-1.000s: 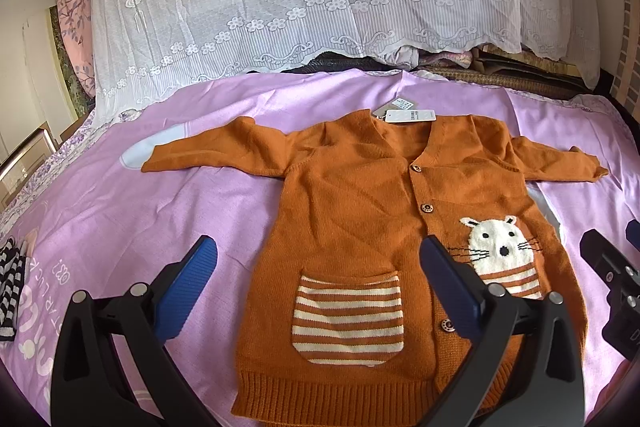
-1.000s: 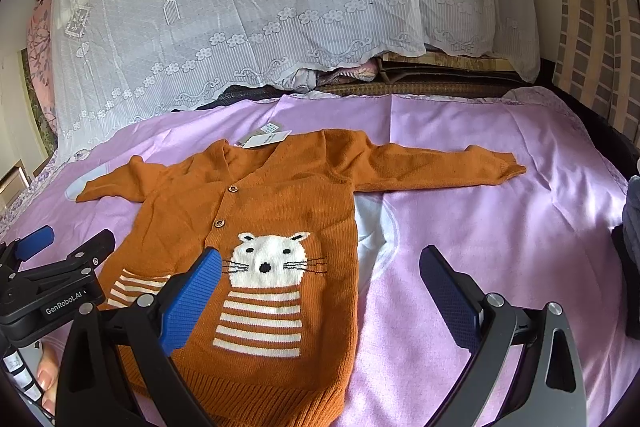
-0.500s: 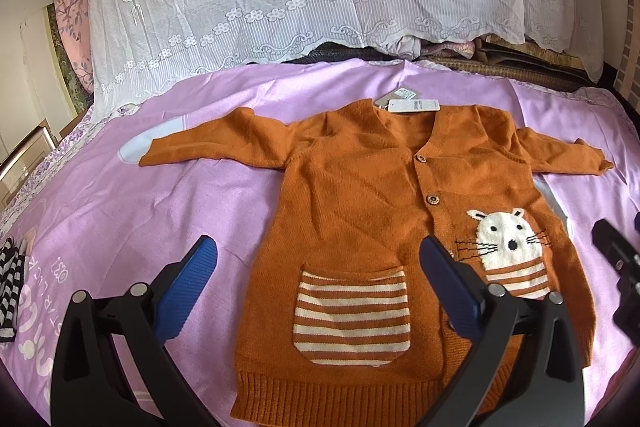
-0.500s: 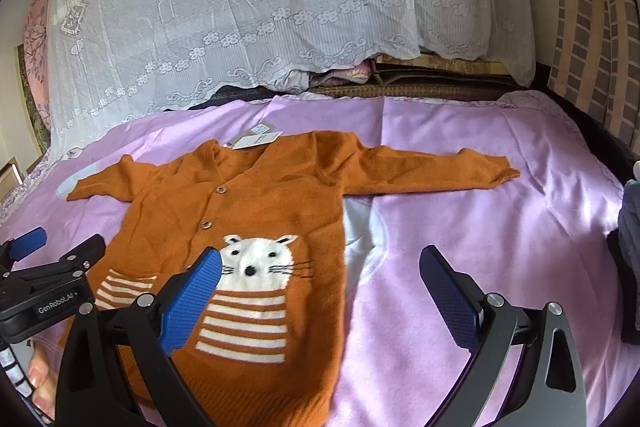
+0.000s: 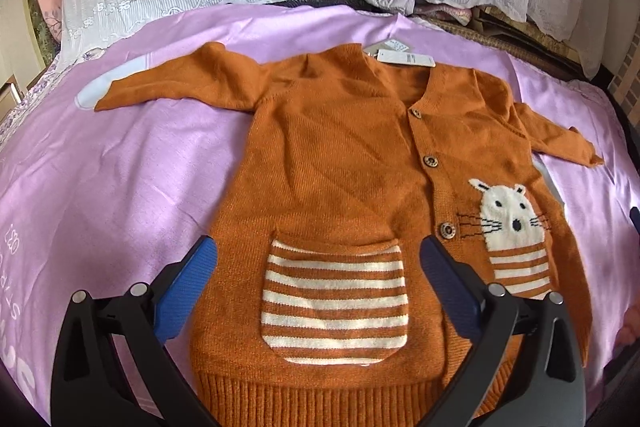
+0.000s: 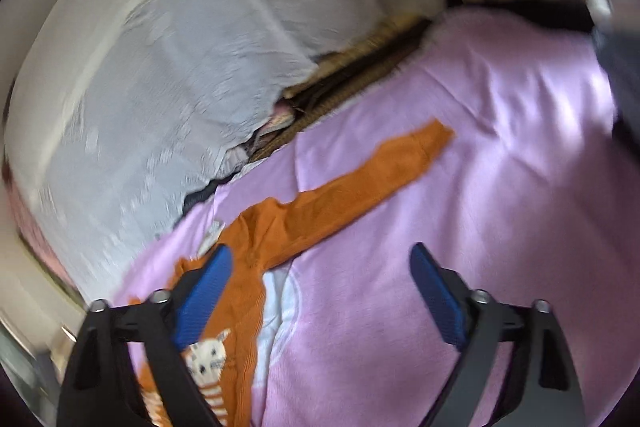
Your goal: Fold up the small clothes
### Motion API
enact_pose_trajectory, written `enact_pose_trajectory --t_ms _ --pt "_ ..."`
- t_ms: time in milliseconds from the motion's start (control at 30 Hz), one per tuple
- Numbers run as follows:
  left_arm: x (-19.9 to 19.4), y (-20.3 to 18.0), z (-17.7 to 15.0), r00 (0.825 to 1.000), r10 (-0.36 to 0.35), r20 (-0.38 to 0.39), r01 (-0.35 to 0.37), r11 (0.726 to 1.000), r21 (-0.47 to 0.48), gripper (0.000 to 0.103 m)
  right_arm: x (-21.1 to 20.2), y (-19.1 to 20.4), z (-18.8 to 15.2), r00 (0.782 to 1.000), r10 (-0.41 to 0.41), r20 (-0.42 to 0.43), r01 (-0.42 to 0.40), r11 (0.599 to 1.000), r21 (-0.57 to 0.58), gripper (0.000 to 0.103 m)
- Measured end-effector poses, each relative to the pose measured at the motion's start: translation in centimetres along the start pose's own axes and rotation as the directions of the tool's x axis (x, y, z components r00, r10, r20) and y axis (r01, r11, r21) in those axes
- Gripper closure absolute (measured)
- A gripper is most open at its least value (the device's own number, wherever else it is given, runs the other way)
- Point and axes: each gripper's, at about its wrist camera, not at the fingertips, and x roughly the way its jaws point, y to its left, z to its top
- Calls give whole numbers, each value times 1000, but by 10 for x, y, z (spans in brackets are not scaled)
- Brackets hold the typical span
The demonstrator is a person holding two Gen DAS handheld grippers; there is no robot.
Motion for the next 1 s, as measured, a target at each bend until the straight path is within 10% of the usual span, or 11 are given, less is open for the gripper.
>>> enact_pose_trajectory --t_ms 200,567,800,1000 --pt "17 9 2 997 45 -58 -46 999 -21 4 50 -57 7 998 24 -66 -6 964 267 42" --pt "26 18 4 994 79 -77 -84 995 -60 4 134 -95 71 996 -21 -83 51 927 371 46" --pt "33 15 4 993 83 -85 -88 995 -53 4 159 -102 85 995 -59 -76 81 936 341 96" --pt "32 14 3 993 83 -85 -87 995 -49 4 102 -68 102 973 -188 133 168 974 149 97"
